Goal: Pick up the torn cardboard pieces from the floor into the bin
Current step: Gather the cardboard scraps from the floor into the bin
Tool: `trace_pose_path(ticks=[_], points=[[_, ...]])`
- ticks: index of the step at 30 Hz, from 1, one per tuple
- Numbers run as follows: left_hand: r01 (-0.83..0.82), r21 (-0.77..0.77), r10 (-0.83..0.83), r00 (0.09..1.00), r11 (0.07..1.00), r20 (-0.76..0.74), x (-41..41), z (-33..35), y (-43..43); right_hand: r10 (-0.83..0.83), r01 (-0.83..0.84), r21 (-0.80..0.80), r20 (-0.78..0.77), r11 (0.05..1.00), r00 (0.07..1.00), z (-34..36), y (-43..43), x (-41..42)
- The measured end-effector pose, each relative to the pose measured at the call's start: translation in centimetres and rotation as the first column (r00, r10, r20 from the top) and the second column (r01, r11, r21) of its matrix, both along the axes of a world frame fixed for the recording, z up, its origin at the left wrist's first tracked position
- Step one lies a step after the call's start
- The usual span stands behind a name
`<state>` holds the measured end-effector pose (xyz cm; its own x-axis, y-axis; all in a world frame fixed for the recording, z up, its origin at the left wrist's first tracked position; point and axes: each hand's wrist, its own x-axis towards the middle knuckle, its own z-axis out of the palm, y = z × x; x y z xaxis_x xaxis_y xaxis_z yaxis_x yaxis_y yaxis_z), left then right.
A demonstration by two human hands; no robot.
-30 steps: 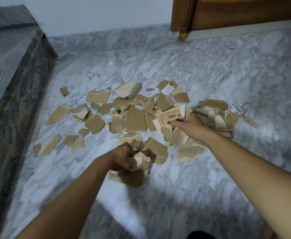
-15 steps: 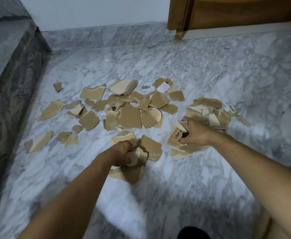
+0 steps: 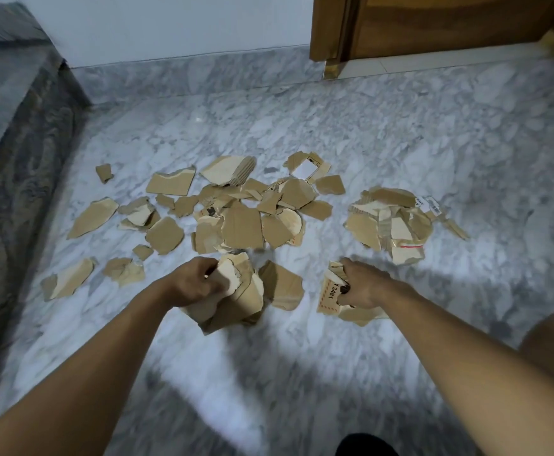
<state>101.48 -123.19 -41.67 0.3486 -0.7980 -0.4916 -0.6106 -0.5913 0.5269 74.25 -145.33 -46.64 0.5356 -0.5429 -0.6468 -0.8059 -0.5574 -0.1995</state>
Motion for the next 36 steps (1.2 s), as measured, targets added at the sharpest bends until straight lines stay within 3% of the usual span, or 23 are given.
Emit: trace_pose_path(ticks=[3, 8, 12, 15, 18, 22, 25, 30, 33, 36], points=[[-0.066, 0.001, 0.066, 0.997, 0.998, -0.037, 0.5, 0.2, 0.6, -0.010, 0.010, -0.012, -0.014, 1.000, 1.000, -0.1, -0.1, -0.4], [-0.214, -0.017, 0.205, 0.953, 0.977, -0.224, 0.9, 0.7, 1.6, -0.083, 0.073, 0.073, 0.145, 0.995, 0.986, -0.4, 0.2, -1.5], [-0.314, -0.026, 0.294, 0.913, 0.949, -0.284, 0.1, 0.1, 1.3, -0.304, 0.245, 0.256, 0.223, 0.935, 0.926, -0.7, 0.7, -2.3], [-0.394, -0.102, 0.334, 0.869, 0.913, -0.366, -0.8, -0.4, 0.6, -0.531, 0.363, 0.450, 0.334, 0.816, 0.779, 1.1, 1.3, -1.0], [-0.508, -0.084, 0.414, 0.777, 0.857, -0.474, -2.3, 0.1, -0.7, -0.708, 0.397, 0.607, 0.448, 0.689, 0.545, 4.8, 2.2, 2.0], [-0.525, -0.087, 0.404, 0.740, 0.847, -0.538, -4.2, 3.9, -3.0, -0.808, 0.364, 0.723, 0.500, 0.587, 0.311, 9.1, 4.7, 6.8], [-0.552, -0.141, 0.390, 0.725, 0.822, -0.568, -4.9, 7.3, -4.6, -0.777, 0.423, 0.659, 0.588, 0.622, 0.226, 10.5, 6.7, 9.2], [-0.427, -0.258, 0.264, 0.831, 0.867, -0.489, -3.4, 11.5, -4.9, -0.777, 0.466, 0.664, 0.623, 0.585, 0.089, 14.2, 8.6, 10.8], [-0.359, -0.251, 0.209, 0.855, 0.899, -0.475, -2.9, 13.4, -5.3, -0.791, 0.460, 0.689, 0.610, 0.560, 0.049, 16.0, 8.7, 10.7], [-0.395, -0.248, 0.207, 0.809, 0.884, -0.550, -3.0, 13.4, -5.8, -0.803, 0.459, 0.704, 0.595, 0.542, 0.035, 16.7, 9.1, 9.6]])
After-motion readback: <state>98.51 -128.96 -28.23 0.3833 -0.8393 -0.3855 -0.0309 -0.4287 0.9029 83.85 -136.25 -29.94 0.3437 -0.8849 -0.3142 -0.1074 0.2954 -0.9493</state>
